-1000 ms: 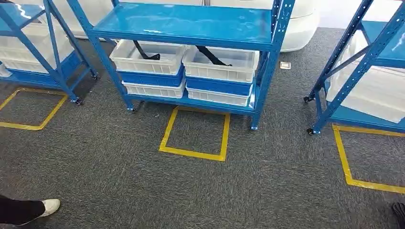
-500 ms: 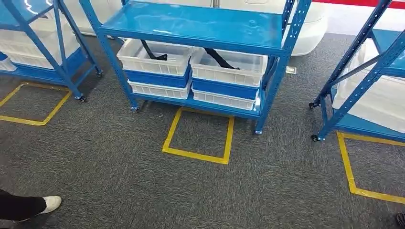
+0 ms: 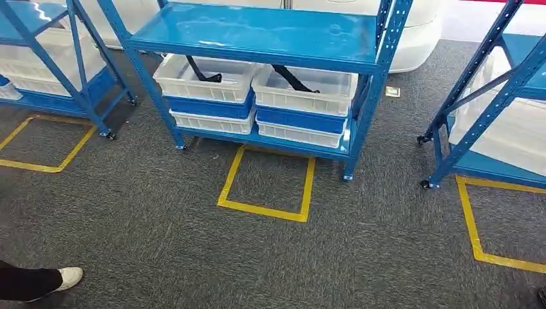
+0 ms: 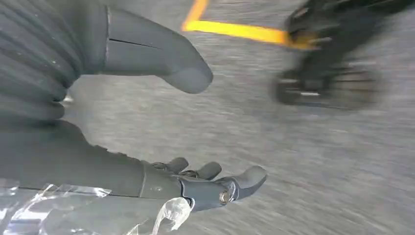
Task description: Take the parts from the cabinet and place them on the table.
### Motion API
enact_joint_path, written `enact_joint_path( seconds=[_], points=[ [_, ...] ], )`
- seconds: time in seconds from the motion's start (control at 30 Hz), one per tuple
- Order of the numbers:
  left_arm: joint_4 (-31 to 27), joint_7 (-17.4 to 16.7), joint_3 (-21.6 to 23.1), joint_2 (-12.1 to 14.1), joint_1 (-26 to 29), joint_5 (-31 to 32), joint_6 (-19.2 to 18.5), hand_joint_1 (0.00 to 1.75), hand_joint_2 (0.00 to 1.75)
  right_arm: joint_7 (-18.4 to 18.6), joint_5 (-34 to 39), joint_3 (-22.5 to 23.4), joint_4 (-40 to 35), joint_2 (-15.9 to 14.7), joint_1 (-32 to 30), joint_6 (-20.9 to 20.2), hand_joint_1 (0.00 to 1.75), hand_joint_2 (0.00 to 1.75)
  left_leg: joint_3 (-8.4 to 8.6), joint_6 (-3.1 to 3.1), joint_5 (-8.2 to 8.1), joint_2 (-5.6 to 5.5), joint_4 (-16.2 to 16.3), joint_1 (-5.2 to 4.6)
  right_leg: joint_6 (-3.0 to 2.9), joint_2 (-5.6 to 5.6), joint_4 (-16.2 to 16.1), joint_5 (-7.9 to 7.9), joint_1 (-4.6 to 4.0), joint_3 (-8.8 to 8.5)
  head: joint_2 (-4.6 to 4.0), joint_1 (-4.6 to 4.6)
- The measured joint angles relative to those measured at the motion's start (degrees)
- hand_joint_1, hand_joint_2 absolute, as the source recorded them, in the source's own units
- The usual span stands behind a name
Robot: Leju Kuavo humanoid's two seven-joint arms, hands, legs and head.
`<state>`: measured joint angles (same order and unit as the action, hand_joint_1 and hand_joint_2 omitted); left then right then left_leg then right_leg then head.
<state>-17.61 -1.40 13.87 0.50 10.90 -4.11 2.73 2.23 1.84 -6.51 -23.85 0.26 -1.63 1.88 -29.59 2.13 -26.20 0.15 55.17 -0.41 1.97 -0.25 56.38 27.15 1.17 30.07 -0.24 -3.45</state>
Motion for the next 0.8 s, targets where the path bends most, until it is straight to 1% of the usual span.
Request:
enact_joint_path(
  seconds=[0.03,0.1,0.13,0.17,0.2,0.23,0.27,0.3,0.33,0.37,0.4,0.43,0.47,0.5,0.53,0.57,0.6,0.67,0.77,0.8],
  points=[
    [0.33,0.11,-0.87,0.02,0.97,0.55,-0.33,0.00,1.75,-0.39,-0.26,0.42,-0.85,-0.02,0.39,-0.31,0.00,1.75,-0.02,-0.04,0.12,0.00,0.01,-0.27,0.38,0.07,-0.08,0.19,0.00,0.00,0.00,0.07],
    [0.44,0.57,-3.08,0.02,1.73,2.03,-1.20,0.00,1.75,-1.14,-0.98,1.40,-1.59,-0.13,0.02,-0.74,0.00,1.75,0.00,0.16,0.07,-0.19,0.14,-0.53,1.12,-0.01,-0.41,0.25,0.19,-0.21,0.00,0.07],
    [0.41,0.79,-3.87,0.04,1.53,2.49,-1.44,0.00,1.75,-1.38,-1.18,1.68,-1.61,-0.13,-0.49,-0.98,0.00,1.75,0.05,0.57,0.44,-0.37,-0.30,-0.38,1.57,-0.20,-0.60,0.24,0.08,-0.38,0.00,0.07],
    [0.17,1.03,-4.50,0.02,0.96,2.91,-1.59,0.00,1.75,-1.46,-1.27,1.90,-1.59,-0.29,-1.28,-1.20,0.00,1.75,0.31,0.97,1.10,-0.37,-1.01,0.13,1.78,-0.16,0.37,0.71,0.35,-0.48,0.02,0.07],
    [-0.24,1.16,-5.07,0.02,0.21,3.21,-1.88,0.00,1.75,-1.59,-1.38,2.25,-1.55,-0.39,-2.20,-1.31,0.00,1.75,0.40,1.33,1.14,-0.52,-1.19,0.06,1.80,0.00,2.38,2.35,0.05,0.43,0.00,0.22],
    [-0.70,1.18,-5.57,0.02,-0.76,3.30,-1.90,0.00,1.75,-1.62,-1.55,2.45,-1.24,-0.39,-3.18,-1.36,0.00,1.75,0.37,1.74,1.24,-0.55,-1.18,0.15,1.98,0.14,6.16,4.86,0.10,2.18,0.00,0.20],
    [-1.31,1.18,-6.14,-0.02,-1.72,3.41,-2.07,0.00,1.75,-1.66,-1.68,2.69,-0.65,-0.42,-4.31,-1.40,0.00,1.75,0.38,1.74,1.23,-0.55,-1.15,0.17,2.34,0.32,10.90,7.32,0.06,4.48,0.00,0.33],
    [-2.06,1.18,-6.71,-0.07,-2.78,3.56,-2.14,0.00,1.75,-1.68,-1.68,2.84,-0.02,-0.39,-5.66,-1.53,0.00,1.75,0.33,1.78,1.20,-0.52,-1.12,0.18,2.79,0.31,15.32,9.03,0.14,6.71,0.00,0.31],
    [-2.93,1.20,-7.18,-0.11,-3.76,3.63,-2.18,0.00,1.75,-1.68,-1.70,3.08,0.72,-0.37,-6.91,-1.53,0.00,1.75,0.31,1.78,1.18,-0.50,-1.07,0.23,3.12,0.30,17.22,9.12,0.29,7.79,0.00,0.31],
    [-3.87,1.20,-7.69,-0.11,-4.69,3.71,-2.25,0.00,1.75,-1.70,-1.68,3.23,1.44,-0.35,-8.05,-1.53,0.00,1.75,0.36,1.72,1.13,-0.47,-1.06,0.34,3.45,0.29,16.19,7.93,0.51,7.41,0.00,0.28],
    [-4.65,1.27,-8.06,-0.11,-5.65,3.76,-2.25,0.00,1.75,-1.73,-1.70,3.43,2.23,-0.37,-9.13,-1.53,0.00,1.75,0.43,1.61,1.04,-0.47,-1.03,0.51,3.82,0.26,12.89,5.77,0.76,5.95,0.00,0.28],
    [-5.70,1.33,-8.32,-0.11,-6.73,3.87,-2.27,0.00,1.75,-1.73,-1.70,3.63,3.17,-0.39,-10.39,-1.53,0.00,1.75,0.60,1.38,0.88,-0.47,-0.95,0.77,4.30,0.23,7.12,2.73,1.10,3.16,0.00,0.28],
    [-6.59,1.35,-8.59,-0.09,-7.56,3.91,-2.27,0.00,1.75,-1.75,-1.70,3.80,3.88,-0.42,-11.47,-1.53,0.00,1.75,0.72,1.04,0.65,-0.46,-0.80,0.89,4.87,0.17,1.62,0.40,1.48,0.42,0.00,0.28],
    [-7.50,1.40,-9.02,0.00,-8.24,3.91,-2.32,0.00,1.75,-1.77,-1.73,3.91,4.62,-0.31,-12.07,-1.55,0.00,1.75,0.64,0.67,0.43,-0.43,-0.54,0.68,5.30,0.06,-1.64,-0.24,1.86,-0.91,0.00,0.35],
    [-8.07,1.53,-9.53,0.07,-8.50,3.93,-2.32,0.00,1.75,-1.75,-1.77,3.98,5.05,-0.35,-12.07,-1.70,0.00,1.75,0.18,0.24,-0.24,-0.41,-0.30,0.42,3.94,0.23,-1.74,-0.86,1.32,-1.15,0.00,0.28],
    [-8.11,1.57,-9.70,0.09,-8.39,3.98,-2.32,0.00,1.75,-1.86,-1.77,4.04,5.07,-0.35,-11.64,-1.70,0.00,1.75,0.29,0.16,-0.07,-0.39,-0.47,0.38,2.63,0.27,-1.56,-0.46,1.23,-1.11,0.02,0.15],
    [-8.05,1.66,-9.79,0.07,-7.99,3.98,-2.38,0.00,1.75,-2.01,-1.79,4.11,4.99,-0.33,-11.20,-1.70,0.00,1.75,0.49,0.09,-0.06,-0.27,-0.58,0.46,2.68,0.38,-1.57,-0.49,1.04,-1.10,0.02,0.11],
    [-7.85,1.51,-10.25,0.07,-5.97,4.00,-2.40,0.00,1.75,-2.23,-1.84,4.26,4.16,-0.33,-10.19,-1.73,0.00,1.75,0.56,-0.38,0.00,0.09,-0.62,0.84,2.47,0.88,-1.57,-0.56,0.66,-0.80,0.02,0.13],
    [-7.48,1.25,-10.90,0.00,-3.77,4.04,-2.45,0.00,1.75,-2.25,-1.84,4.65,3.61,-0.33,-8.49,-1.75,0.00,1.75,0.59,-0.80,0.26,-0.06,-0.78,1.11,2.18,0.70,-1.59,-0.51,0.38,-0.54,0.02,0.15],
    [-7.46,1.25,-11.05,0.02,-3.36,4.04,-2.47,0.00,1.75,-2.25,-1.84,4.81,3.57,-0.33,-8.15,-1.77,0.00,1.75,0.57,-0.81,0.27,-0.24,-0.87,1.15,2.09,0.51,-1.57,-0.46,0.33,-0.62,0.02,0.20]
  ],
)
